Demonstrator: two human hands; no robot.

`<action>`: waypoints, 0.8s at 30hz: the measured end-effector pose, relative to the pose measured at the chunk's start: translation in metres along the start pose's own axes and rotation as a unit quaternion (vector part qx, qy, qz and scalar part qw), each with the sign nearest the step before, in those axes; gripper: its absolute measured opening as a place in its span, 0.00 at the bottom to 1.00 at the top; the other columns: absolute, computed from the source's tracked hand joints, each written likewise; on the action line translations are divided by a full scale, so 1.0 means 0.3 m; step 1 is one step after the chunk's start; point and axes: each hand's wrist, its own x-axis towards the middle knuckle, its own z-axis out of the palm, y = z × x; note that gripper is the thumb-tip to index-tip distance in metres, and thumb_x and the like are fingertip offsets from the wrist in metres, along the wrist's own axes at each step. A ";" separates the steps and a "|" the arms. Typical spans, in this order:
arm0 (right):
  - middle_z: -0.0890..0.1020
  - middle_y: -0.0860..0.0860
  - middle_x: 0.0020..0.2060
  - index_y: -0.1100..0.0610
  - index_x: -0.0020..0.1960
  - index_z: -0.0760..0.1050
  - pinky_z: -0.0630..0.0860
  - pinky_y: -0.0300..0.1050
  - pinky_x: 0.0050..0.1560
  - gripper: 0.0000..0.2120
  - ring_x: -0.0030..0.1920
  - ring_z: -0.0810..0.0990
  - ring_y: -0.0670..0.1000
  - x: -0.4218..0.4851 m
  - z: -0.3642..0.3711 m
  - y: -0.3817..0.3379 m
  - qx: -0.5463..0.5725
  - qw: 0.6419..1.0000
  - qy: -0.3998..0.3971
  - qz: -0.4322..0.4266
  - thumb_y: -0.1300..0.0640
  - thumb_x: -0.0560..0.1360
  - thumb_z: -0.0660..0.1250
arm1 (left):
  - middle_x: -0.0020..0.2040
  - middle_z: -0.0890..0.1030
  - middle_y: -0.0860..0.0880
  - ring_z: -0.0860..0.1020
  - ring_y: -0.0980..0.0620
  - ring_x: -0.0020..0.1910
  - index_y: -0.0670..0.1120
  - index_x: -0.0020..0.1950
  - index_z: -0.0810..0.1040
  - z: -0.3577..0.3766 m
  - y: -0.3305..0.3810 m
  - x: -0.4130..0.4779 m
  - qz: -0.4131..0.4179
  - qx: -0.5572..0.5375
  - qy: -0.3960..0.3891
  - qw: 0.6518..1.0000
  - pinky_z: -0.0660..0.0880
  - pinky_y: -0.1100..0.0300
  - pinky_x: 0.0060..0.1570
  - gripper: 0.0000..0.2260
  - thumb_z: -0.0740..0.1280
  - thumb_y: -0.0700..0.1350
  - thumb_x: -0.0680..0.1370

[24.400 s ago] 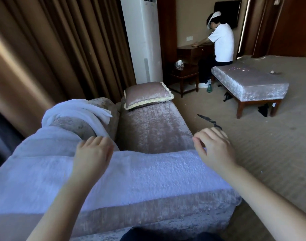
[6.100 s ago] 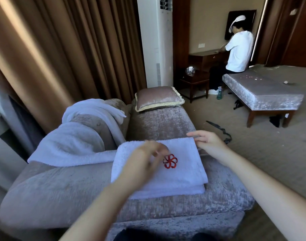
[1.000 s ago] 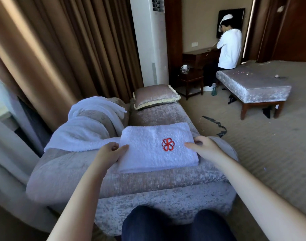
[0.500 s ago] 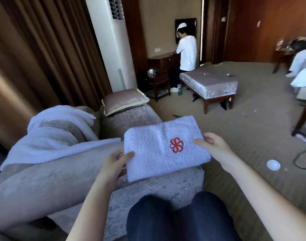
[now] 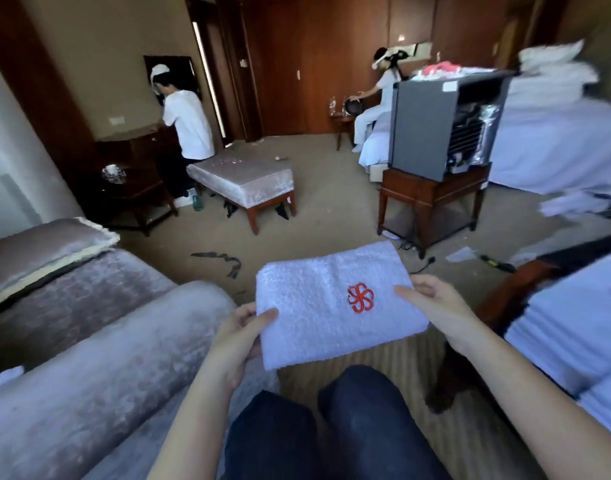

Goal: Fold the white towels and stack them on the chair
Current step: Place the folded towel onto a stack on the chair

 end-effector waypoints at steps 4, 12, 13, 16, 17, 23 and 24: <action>0.84 0.55 0.48 0.60 0.55 0.78 0.77 0.43 0.44 0.14 0.45 0.83 0.50 -0.091 -0.218 0.038 -0.003 0.996 0.092 0.006 0.55 0.73 0.73 | 0.53 0.84 0.44 0.83 0.46 0.51 0.43 0.59 0.78 0.200 -0.012 0.039 -0.007 0.015 -0.089 0.996 0.80 0.49 0.48 0.13 0.71 0.45 0.76; 0.83 0.56 0.50 0.55 0.55 0.77 0.78 0.52 0.54 0.13 0.51 0.83 0.56 -0.351 -0.588 0.097 0.003 0.972 0.233 0.039 0.51 0.73 0.73 | 0.54 0.84 0.47 0.83 0.47 0.52 0.44 0.58 0.79 0.605 -0.056 0.017 -0.025 0.037 -0.233 0.971 0.78 0.47 0.57 0.12 0.72 0.45 0.76; 0.83 0.55 0.51 0.55 0.55 0.77 0.78 0.50 0.52 0.13 0.51 0.83 0.54 -0.385 -0.622 0.108 0.004 0.968 0.246 0.045 0.51 0.74 0.72 | 0.54 0.84 0.47 0.83 0.47 0.53 0.44 0.58 0.80 0.646 -0.065 0.007 -0.030 0.041 -0.248 0.967 0.77 0.47 0.57 0.12 0.72 0.45 0.76; 0.82 0.52 0.51 0.53 0.55 0.76 0.77 0.45 0.49 0.13 0.50 0.82 0.51 -0.472 -0.715 0.143 -0.004 0.957 0.284 0.059 0.49 0.74 0.72 | 0.53 0.85 0.48 0.83 0.47 0.53 0.45 0.58 0.80 0.765 -0.094 -0.015 -0.040 0.053 -0.292 0.954 0.78 0.47 0.57 0.12 0.72 0.44 0.75; 0.82 0.52 0.51 0.53 0.55 0.76 0.77 0.47 0.52 0.14 0.51 0.82 0.52 -0.496 -0.747 0.154 -0.009 0.951 0.301 0.069 0.48 0.73 0.72 | 0.53 0.85 0.49 0.83 0.48 0.53 0.45 0.58 0.80 0.808 -0.106 -0.020 -0.042 0.055 -0.304 0.950 0.78 0.48 0.55 0.12 0.72 0.44 0.75; 0.83 0.50 0.51 0.48 0.55 0.76 0.76 0.47 0.51 0.18 0.51 0.82 0.50 -0.626 -0.899 0.234 -0.008 0.930 0.351 0.109 0.41 0.69 0.72 | 0.53 0.85 0.48 0.83 0.48 0.52 0.45 0.59 0.79 1.041 -0.204 -0.069 -0.079 0.062 -0.354 0.930 0.78 0.54 0.46 0.13 0.73 0.42 0.75; 0.83 0.51 0.50 0.50 0.55 0.76 0.75 0.44 0.47 0.15 0.50 0.82 0.51 -0.642 -0.925 0.248 -0.004 0.928 0.357 0.112 0.45 0.72 0.71 | 0.53 0.85 0.48 0.83 0.48 0.52 0.45 0.59 0.78 1.073 -0.220 -0.076 -0.086 0.062 -0.361 0.926 0.78 0.53 0.47 0.14 0.73 0.42 0.75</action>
